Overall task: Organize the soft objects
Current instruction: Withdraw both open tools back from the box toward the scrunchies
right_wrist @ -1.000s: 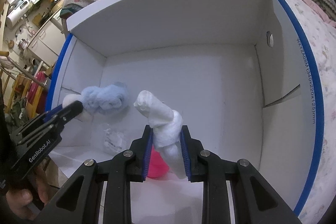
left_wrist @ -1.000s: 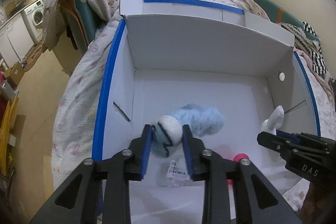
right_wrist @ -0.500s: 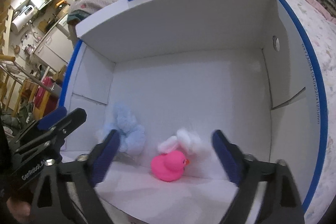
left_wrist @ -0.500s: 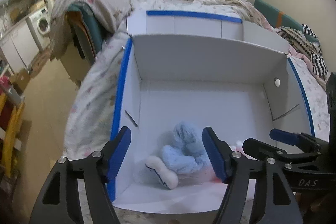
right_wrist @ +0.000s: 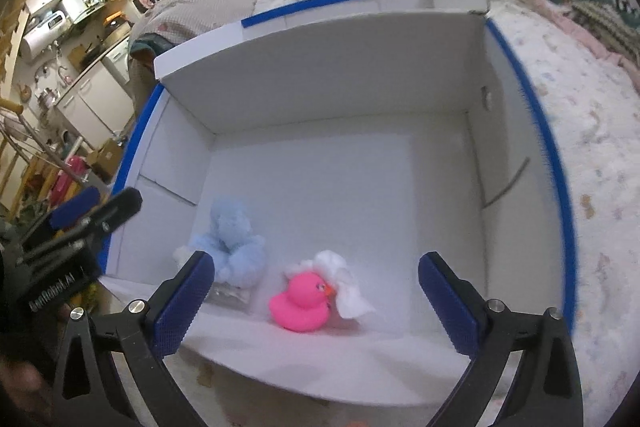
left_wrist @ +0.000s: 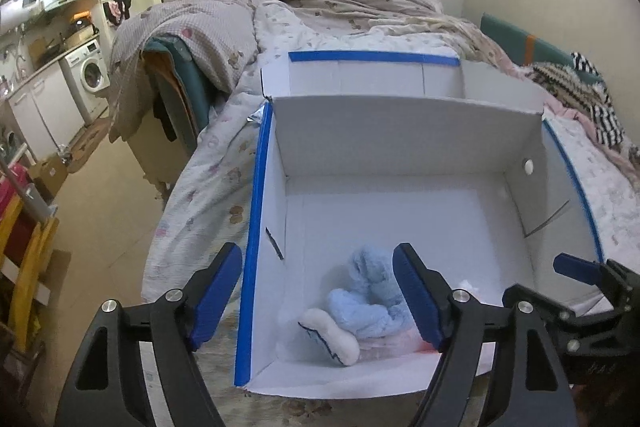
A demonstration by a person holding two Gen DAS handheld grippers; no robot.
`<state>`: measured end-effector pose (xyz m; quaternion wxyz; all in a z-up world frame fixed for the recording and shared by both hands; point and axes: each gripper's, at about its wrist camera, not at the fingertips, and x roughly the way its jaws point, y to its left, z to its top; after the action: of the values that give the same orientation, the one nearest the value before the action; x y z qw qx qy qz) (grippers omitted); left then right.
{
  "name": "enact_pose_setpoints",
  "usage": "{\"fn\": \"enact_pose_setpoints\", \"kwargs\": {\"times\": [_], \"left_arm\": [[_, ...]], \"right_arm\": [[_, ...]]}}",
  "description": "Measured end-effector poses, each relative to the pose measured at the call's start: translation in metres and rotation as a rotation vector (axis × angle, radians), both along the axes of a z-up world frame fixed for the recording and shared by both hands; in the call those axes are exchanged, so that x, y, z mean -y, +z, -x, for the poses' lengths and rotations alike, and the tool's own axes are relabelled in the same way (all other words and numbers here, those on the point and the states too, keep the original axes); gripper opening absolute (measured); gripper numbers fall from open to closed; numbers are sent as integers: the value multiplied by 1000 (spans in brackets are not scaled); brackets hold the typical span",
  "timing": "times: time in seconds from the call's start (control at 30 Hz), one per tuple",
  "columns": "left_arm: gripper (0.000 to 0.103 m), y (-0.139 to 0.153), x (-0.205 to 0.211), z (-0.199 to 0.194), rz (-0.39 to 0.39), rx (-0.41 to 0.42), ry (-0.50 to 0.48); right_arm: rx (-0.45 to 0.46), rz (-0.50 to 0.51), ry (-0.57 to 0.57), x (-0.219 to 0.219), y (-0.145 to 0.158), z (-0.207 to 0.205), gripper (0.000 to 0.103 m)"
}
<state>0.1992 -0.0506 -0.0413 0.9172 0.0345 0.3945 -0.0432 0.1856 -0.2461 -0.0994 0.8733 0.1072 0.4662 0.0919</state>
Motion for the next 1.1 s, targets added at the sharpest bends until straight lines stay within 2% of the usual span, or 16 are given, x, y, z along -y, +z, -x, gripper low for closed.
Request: {"fn": "enact_pose_setpoints", "kwargs": {"times": [0.13, 0.27, 0.43, 0.57, 0.73, 0.87, 1.0, 1.1], "left_arm": [[76, 11, -12, 6, 47, 16, 1], [76, 10, -27, 23, -21, 15, 3], [78, 8, -47, 27, -9, 11, 42], [78, 5, -64, 28, 55, -48, 94], [78, -5, -78, 44, 134, -124, 122], [78, -22, -78, 59, 148, -197, 121], [78, -42, -68, 64, 110, -259, 101], [78, -58, -55, 59, 91, -310, 71]], "right_arm": [[50, 61, -2, 2, 11, 11, 103], [76, 58, -62, 11, 16, 27, 103], [114, 21, -133, 18, 21, 41, 103], [110, 36, -105, 16, 23, 41, 103], [104, -40, -113, 27, 29, 51, 103], [65, -82, -115, 37, 27, 62, 103], [30, -97, -129, 43, 23, 73, 103], [-28, -105, -143, 46, 13, 74, 103]]}}
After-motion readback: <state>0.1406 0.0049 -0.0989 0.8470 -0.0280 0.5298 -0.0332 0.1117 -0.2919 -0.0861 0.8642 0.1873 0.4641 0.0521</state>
